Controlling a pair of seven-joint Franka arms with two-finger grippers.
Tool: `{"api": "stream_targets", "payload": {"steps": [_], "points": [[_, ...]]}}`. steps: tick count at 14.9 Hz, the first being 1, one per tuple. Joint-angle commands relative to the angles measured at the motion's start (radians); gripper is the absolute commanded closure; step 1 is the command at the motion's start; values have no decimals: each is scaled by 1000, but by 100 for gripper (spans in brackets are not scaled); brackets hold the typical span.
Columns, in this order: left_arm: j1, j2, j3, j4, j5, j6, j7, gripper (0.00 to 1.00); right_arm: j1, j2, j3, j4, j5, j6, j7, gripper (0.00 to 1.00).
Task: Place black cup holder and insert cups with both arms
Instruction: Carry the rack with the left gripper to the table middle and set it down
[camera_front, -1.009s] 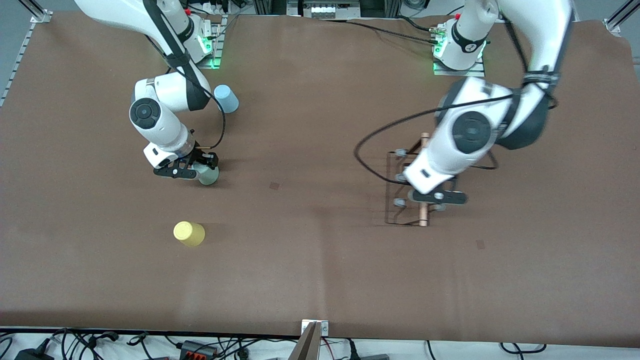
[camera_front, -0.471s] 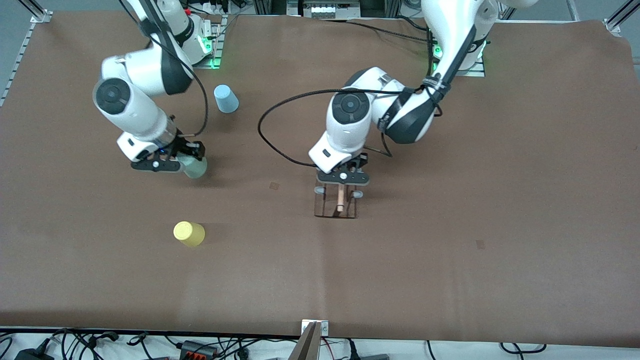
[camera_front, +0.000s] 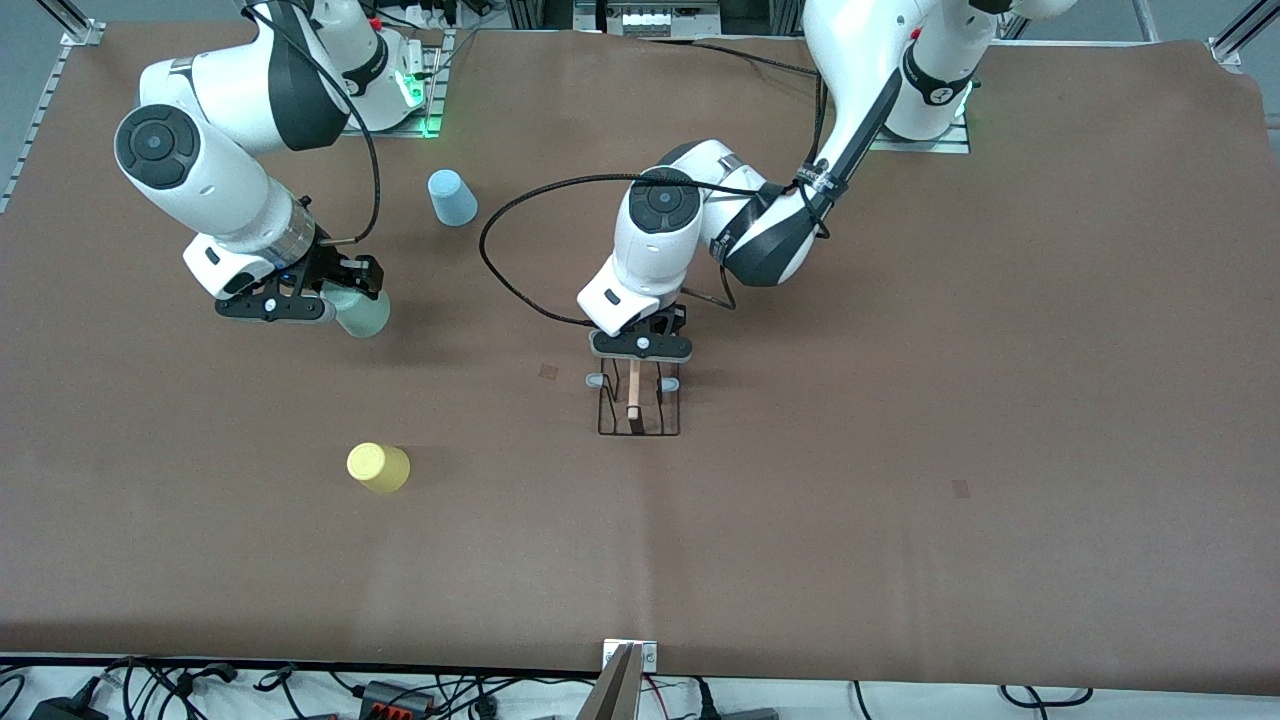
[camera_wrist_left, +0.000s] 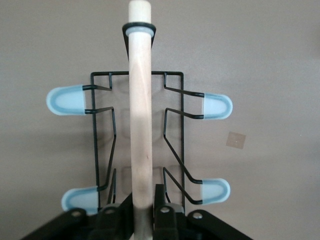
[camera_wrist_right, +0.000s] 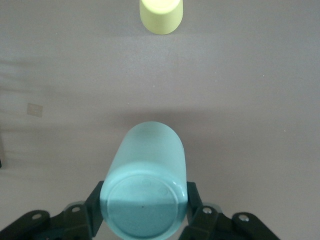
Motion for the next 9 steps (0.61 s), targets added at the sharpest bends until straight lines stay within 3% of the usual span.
{"api": "stream_targets", "payload": {"steps": [1,4,7,9], "points": [[-27,-5,13,31,43,-10,-1,0,-6,11,7,17,-3,-5,-15,85],[-13,-66,17,30,47,-42,-2,0,-9,10,7,17,-2,-5,-12,85],[57,-164,11,30,39,-172,1,0,-3,5,11,33,12,-23,59,85],[77,-211,25,30,46,-284,2,0,18,-13,46,55,15,-68,172,85]]}}
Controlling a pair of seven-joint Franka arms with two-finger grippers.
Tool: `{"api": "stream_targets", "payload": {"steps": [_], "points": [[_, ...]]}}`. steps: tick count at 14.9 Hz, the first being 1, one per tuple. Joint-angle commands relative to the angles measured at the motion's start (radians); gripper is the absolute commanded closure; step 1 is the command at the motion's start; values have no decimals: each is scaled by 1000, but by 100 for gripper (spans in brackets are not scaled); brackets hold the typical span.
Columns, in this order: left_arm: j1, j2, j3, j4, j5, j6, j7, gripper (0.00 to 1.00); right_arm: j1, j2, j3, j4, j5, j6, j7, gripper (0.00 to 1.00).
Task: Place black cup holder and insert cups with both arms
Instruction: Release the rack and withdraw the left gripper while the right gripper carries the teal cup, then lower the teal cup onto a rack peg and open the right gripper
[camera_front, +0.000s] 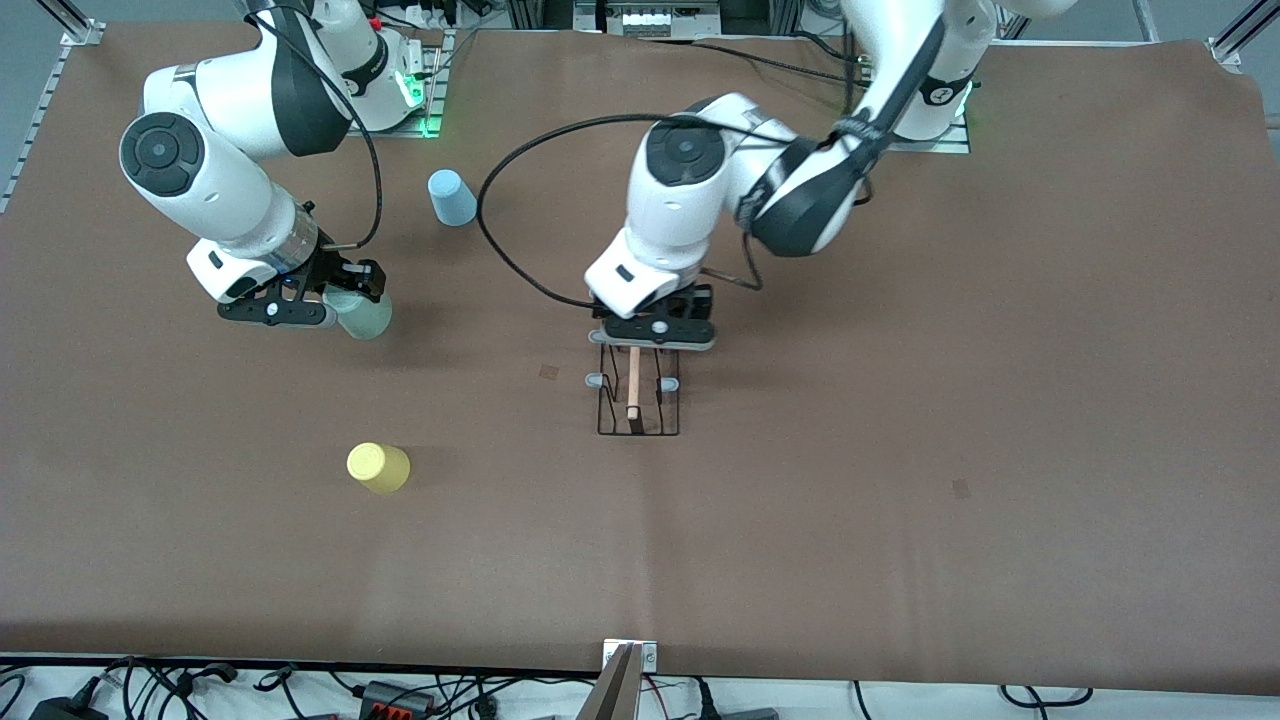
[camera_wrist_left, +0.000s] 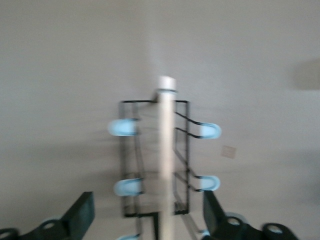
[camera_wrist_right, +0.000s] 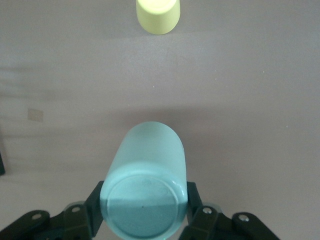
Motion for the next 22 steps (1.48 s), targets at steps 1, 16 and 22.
{"api": "stream_targets", "payload": {"steps": [1,16,22], "points": [[53,-81,12,-23,21,-166,19,0,22,-39,49,30,16,-57,142,85],[616,-82,12,-20,49,-468,630,0,245,214,220,244,76,159,906,85],[674,-194,21,-39,46,-552,822,0,269,256,221,235,54,187,914,84]]}}
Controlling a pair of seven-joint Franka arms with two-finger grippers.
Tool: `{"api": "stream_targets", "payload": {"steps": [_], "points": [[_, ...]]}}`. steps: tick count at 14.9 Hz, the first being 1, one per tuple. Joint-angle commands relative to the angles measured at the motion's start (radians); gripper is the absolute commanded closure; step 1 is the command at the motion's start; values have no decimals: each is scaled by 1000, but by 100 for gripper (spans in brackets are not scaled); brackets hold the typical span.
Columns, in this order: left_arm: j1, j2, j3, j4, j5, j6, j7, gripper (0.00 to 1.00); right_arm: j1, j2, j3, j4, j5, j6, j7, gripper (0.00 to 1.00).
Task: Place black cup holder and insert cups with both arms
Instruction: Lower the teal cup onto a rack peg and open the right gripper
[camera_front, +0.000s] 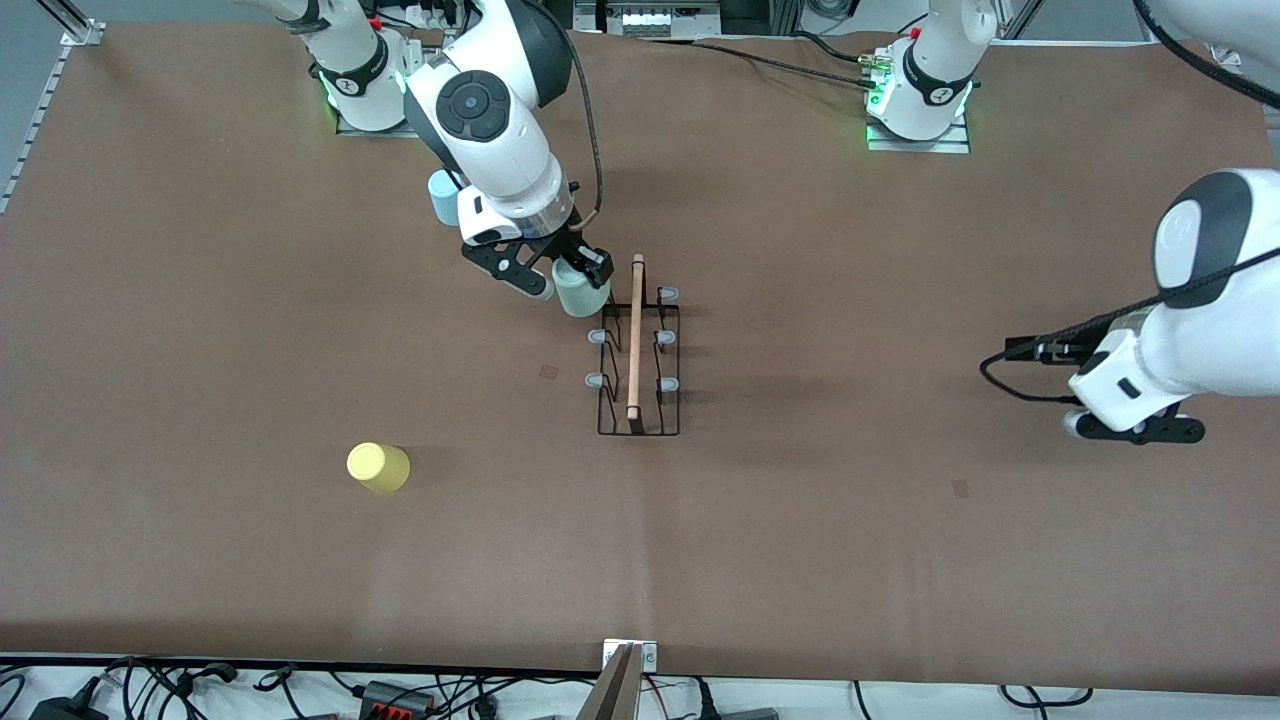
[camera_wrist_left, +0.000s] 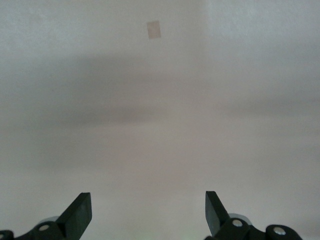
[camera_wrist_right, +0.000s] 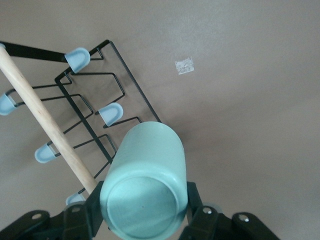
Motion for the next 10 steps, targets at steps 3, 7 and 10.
{"api": "stream_targets", "payload": {"steps": [3,7,10], "points": [[-26,-179,56,-114,-6,-7,135,0,34,14,-4,13,-20,0,52,84],[-65,-393,76,-295,-12,84,133,0,33,33,-4,15,-18,38,51,34],[-51,-468,76,-361,-12,143,133,0,21,31,-4,16,-18,40,28,0]]}}
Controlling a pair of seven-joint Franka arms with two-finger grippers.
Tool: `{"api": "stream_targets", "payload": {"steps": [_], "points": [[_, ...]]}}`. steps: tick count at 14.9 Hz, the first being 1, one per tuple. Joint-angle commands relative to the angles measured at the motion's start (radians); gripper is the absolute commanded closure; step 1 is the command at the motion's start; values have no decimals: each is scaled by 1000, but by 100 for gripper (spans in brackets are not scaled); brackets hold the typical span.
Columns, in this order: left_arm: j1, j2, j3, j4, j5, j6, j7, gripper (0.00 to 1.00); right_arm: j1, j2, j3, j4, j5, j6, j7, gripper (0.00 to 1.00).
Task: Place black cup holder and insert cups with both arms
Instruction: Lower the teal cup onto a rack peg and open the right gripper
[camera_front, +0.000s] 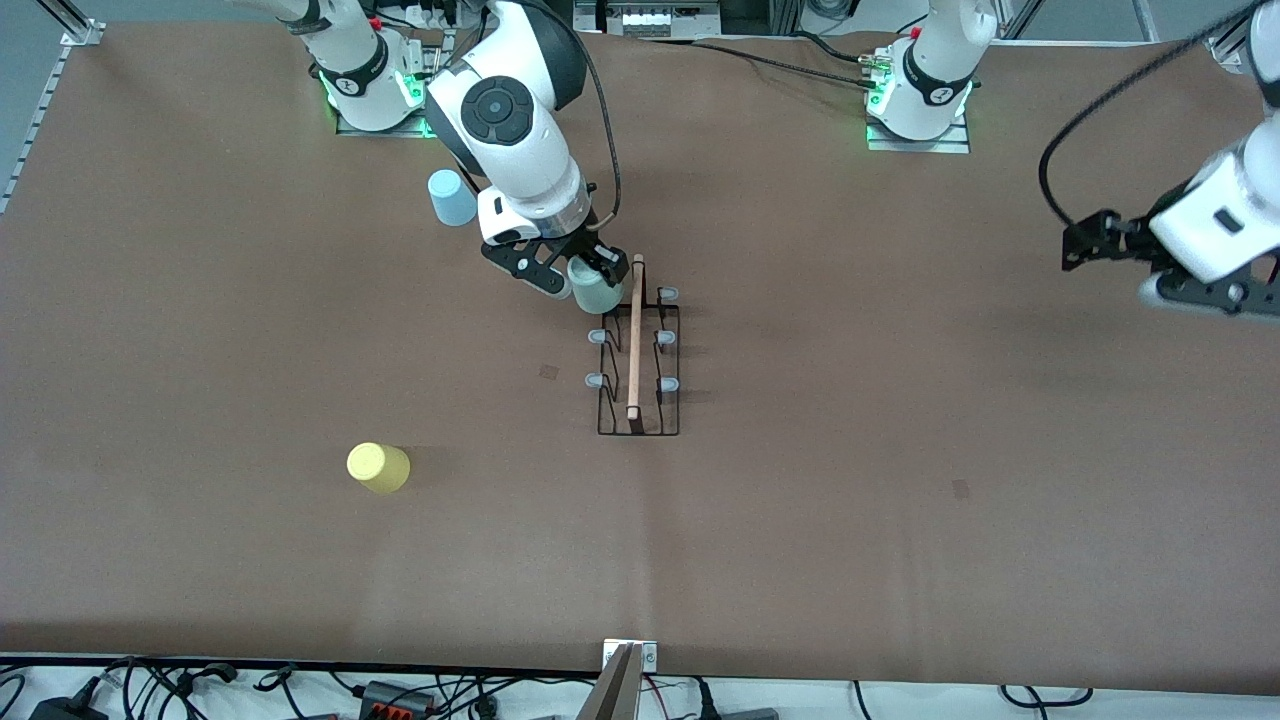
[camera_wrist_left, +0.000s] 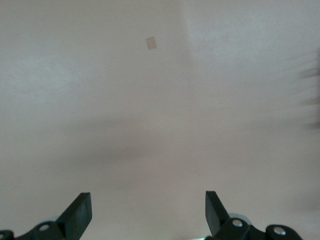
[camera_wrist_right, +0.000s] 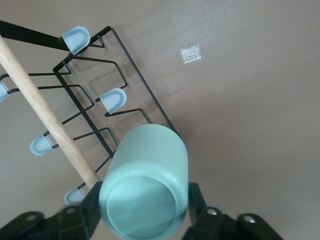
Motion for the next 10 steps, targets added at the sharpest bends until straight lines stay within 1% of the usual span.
{"api": "stream_targets", "payload": {"steps": [1,3,4,5,7,9,10], "points": [[-2,-76,19,-110,-9,82,25,0,-19,-4,-2,20,-17,1,-8,0],[13,-82,19,-138,-9,171,25,0,-71,-44,-2,17,-19,-18,-68,0],[24,-96,19,-144,-9,190,23,0,-117,-70,-2,15,-19,-53,-131,0],[24,-98,21,-146,-9,198,14,0,-166,-98,-2,15,-19,-108,-231,0],[18,-122,33,-178,-8,228,15,0,-290,-123,-5,10,-19,-214,-512,0],[10,-170,33,-202,-8,230,18,0,-396,-114,-24,6,-34,-229,-779,0],[7,-176,33,-201,-8,224,18,0,-418,-92,-68,6,-68,-217,-873,0]]}}
